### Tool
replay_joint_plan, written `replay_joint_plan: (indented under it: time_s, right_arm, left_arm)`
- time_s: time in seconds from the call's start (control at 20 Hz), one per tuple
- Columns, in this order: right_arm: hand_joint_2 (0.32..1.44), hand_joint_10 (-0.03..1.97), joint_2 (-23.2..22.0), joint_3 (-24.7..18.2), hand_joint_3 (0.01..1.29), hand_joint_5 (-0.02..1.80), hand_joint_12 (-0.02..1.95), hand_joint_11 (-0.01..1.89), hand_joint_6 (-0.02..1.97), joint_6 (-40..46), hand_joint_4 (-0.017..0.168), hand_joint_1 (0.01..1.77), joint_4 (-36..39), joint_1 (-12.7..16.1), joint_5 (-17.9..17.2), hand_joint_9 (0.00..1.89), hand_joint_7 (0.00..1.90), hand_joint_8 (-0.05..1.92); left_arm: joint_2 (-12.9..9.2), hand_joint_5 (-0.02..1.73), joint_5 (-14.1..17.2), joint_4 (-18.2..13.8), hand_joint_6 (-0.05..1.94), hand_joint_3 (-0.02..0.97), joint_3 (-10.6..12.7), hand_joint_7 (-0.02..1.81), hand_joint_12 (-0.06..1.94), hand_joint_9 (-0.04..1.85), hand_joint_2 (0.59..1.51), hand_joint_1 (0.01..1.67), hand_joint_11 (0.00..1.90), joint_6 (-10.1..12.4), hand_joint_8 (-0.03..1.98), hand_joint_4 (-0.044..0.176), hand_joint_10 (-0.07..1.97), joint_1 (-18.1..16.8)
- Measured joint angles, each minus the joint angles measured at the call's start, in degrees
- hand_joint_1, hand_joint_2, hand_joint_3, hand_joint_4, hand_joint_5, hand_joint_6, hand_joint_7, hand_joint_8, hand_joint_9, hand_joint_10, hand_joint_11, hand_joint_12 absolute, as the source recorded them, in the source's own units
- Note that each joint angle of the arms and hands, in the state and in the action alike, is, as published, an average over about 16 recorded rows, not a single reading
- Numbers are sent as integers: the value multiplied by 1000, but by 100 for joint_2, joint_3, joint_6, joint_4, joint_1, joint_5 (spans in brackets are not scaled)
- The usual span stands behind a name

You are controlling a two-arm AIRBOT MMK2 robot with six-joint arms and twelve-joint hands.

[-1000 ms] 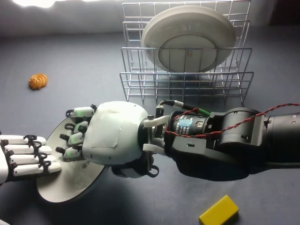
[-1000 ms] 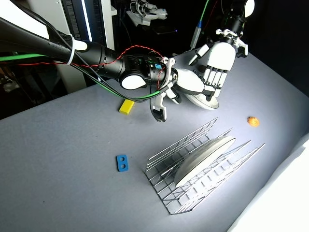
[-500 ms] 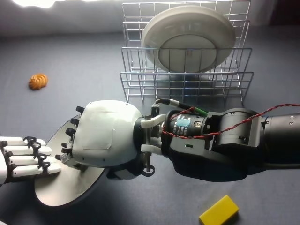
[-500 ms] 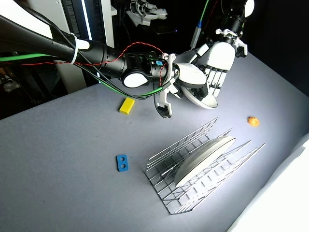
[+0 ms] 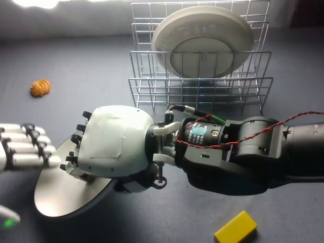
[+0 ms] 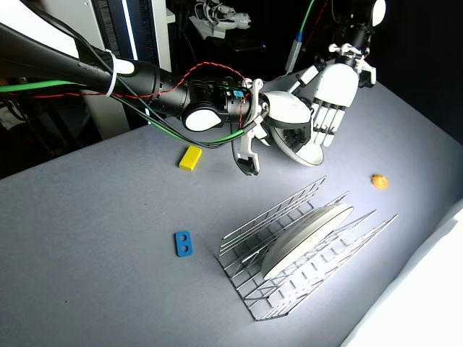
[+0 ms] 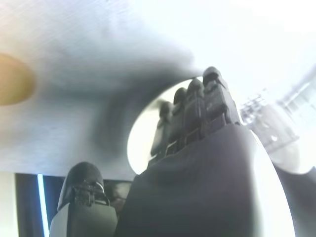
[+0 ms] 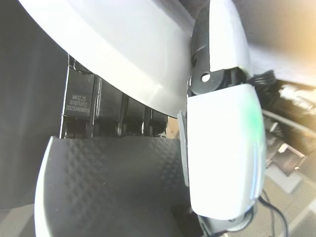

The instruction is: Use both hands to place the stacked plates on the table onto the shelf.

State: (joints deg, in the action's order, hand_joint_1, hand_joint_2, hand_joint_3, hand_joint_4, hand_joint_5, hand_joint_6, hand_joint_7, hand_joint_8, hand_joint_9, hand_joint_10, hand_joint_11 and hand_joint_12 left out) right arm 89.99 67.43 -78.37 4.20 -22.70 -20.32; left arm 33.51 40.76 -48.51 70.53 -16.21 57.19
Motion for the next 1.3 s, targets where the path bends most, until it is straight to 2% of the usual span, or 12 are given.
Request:
replay_joint_plan:
  time_s: [0.25,0.55,0.95,1.3]
  right_arm:
    - [922,709,-260,-231,15,826,1035,936,862,6,-3,1238,-111,10,18,1136,1001,737]
    - [940,442,-813,-744,15,862,1053,922,942,8,0,1245,-269,71,71,1199,1029,806]
    - [996,237,-1628,-1529,15,907,1083,898,1060,6,6,1239,-420,185,56,1252,1045,895]
    - [1033,170,-1968,-1849,14,916,1086,893,1072,-36,7,1229,-425,198,-55,1271,1044,906]
  left_arm:
    - [-20,62,-70,364,17,13,241,72,6,40,1126,23,12,-7,1,2,7,-251]
    - [-41,65,-223,656,18,13,461,74,6,45,1127,24,13,-8,1,1,8,-459]
    - [-45,63,-380,689,18,14,583,61,6,32,1128,23,14,-7,0,1,8,-576]
    - [-45,61,-394,671,18,14,602,55,5,25,1128,23,14,-7,0,1,8,-604]
